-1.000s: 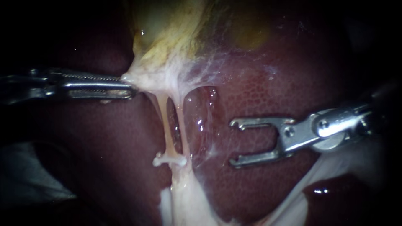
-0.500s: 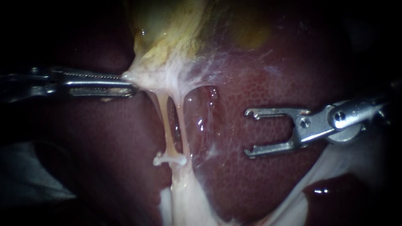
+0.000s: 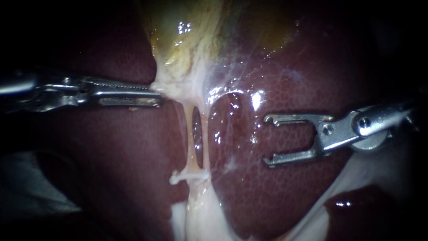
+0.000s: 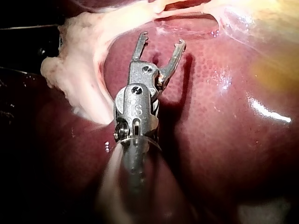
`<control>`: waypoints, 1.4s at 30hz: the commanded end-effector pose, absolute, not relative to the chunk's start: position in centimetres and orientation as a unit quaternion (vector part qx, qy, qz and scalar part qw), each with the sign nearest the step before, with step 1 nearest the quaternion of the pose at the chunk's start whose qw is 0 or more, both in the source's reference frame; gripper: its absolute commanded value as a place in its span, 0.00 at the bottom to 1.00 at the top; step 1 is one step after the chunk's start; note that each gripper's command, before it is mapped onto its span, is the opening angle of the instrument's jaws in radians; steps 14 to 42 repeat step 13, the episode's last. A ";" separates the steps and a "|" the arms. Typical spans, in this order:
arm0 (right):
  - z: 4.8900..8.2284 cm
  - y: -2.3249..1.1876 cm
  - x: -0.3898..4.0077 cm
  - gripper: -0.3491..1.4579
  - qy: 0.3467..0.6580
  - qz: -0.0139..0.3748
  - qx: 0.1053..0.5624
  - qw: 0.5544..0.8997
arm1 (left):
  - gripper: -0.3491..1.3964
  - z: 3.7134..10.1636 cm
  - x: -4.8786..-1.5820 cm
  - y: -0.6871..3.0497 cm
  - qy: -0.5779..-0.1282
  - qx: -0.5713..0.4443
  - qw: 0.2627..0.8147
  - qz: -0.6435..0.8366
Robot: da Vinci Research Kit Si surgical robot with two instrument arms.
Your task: Going back first clip left tube
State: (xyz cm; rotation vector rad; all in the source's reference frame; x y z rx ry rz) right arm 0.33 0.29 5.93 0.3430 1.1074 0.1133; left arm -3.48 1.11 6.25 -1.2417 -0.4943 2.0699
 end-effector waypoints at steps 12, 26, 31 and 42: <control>5.91 0.29 0.32 0.47 0.523 0.052 0.163 0.835 | 0.00 6.26 -3.48 1.09 -0.189 -0.476 0.329 0.793; 5.91 0.29 0.32 0.47 0.524 0.052 0.164 0.834 | 0.00 6.26 -3.48 1.09 -0.189 -0.476 0.329 0.793; 5.91 0.29 0.32 0.47 0.524 0.052 0.164 0.834 | 0.00 6.26 -3.48 1.09 -0.189 -0.476 0.329 0.793; 5.91 0.29 0.32 0.47 0.524 0.052 0.164 0.834 | 0.00 6.26 -3.48 1.09 -0.189 -0.476 0.329 0.793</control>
